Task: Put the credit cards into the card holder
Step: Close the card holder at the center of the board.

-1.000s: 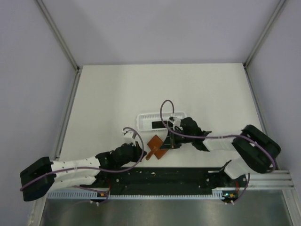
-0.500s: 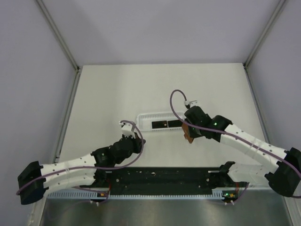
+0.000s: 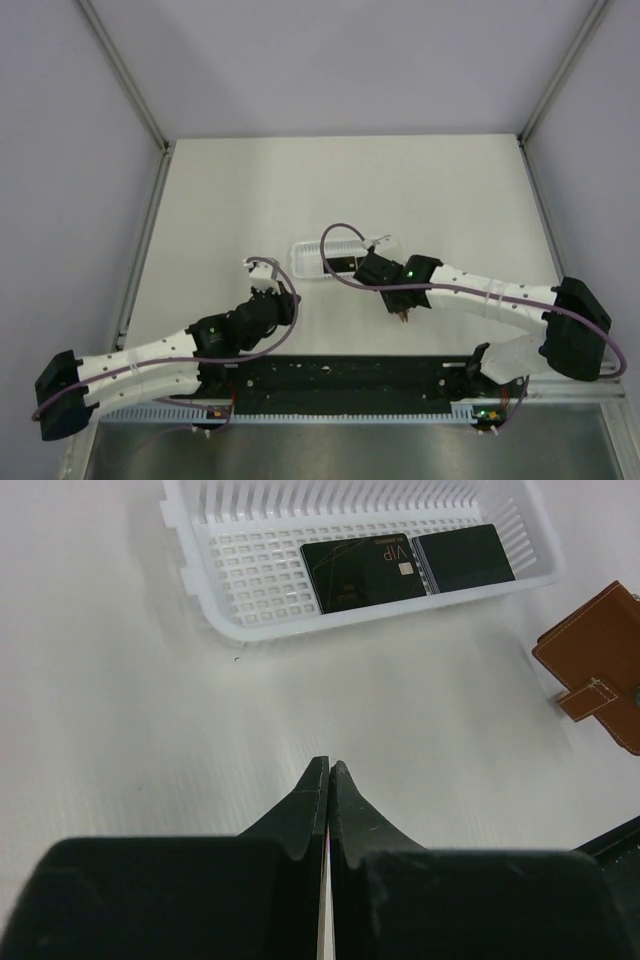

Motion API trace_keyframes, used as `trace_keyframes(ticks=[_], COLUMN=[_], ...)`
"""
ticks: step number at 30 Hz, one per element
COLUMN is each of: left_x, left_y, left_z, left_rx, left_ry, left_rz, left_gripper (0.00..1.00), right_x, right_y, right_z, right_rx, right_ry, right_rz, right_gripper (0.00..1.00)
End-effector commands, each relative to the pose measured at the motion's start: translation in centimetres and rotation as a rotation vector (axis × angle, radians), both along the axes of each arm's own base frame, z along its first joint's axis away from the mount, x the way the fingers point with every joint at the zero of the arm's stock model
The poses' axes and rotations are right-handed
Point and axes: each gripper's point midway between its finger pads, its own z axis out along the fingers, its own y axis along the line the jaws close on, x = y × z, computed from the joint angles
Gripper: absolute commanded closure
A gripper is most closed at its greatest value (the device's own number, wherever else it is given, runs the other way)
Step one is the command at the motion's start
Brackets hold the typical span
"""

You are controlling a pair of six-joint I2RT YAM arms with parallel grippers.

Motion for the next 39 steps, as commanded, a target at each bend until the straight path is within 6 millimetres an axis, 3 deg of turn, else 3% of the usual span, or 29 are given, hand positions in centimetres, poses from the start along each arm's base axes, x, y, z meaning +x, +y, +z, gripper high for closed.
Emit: trace_keyframes(ticks=[1, 6, 11, 14, 17, 21, 25, 28, 34, 39], left_x=[0.3, 0.2, 0.3, 0.3, 0.3, 0.5, 0.8, 0.8, 0.5, -0.1], left_y=[0.3, 0.3, 0.4, 0.6, 0.5, -0.7, -3.4, -6.0, -10.0, -12.3], left_z=[0.3, 0.1, 0.1, 0.2, 0.2, 1.0, 2.4, 3.3, 3.3, 2.9], left_rx=[-0.027, -0.033, -0.026, -0.03, -0.031, -0.023, -0.006, -0.002, -0.01, -0.051], left_ry=[-0.002, 0.007, 0.008, 0.009, 0.005, -0.023, -0.049, -0.062, -0.031, -0.009], left_rz=[0.031, 0.035, 0.044, 0.051, 0.053, -0.008, -0.101, -0.194, -0.32, -0.399], left_gripper=[1.0, 1.0, 1.0, 1.0, 1.0, 1.0, 1.0, 1.0, 1.0, 1.0], right_x=[0.4, -0.8, -2.3, -3.2, -3.2, -1.0, 1.3, 1.5, 1.2, 1.1], right_y=[3.5, 6.8, 10.6, 13.1, 14.3, 11.4, 5.7, 2.6, 0.4, 0.9], right_z=[0.2, -0.9, -1.6, -0.4, 2.2, 4.0, 2.6, 0.8, -0.8, -1.4], right_rx=[0.11, 0.161, 0.277, 0.424, 0.562, 0.556, 0.443, 0.383, 0.399, 0.46], right_ry=[-0.044, 0.005, 0.083, 0.105, 0.048, -0.091, -0.126, -0.091, -0.036, -0.013], right_rz=[0.022, 0.107, 0.199, 0.259, 0.298, 0.201, -0.003, -0.078, -0.132, -0.114], right_gripper=[0.91, 0.63, 0.53, 0.5, 0.48, 0.48, 0.52, 0.53, 0.53, 0.57])
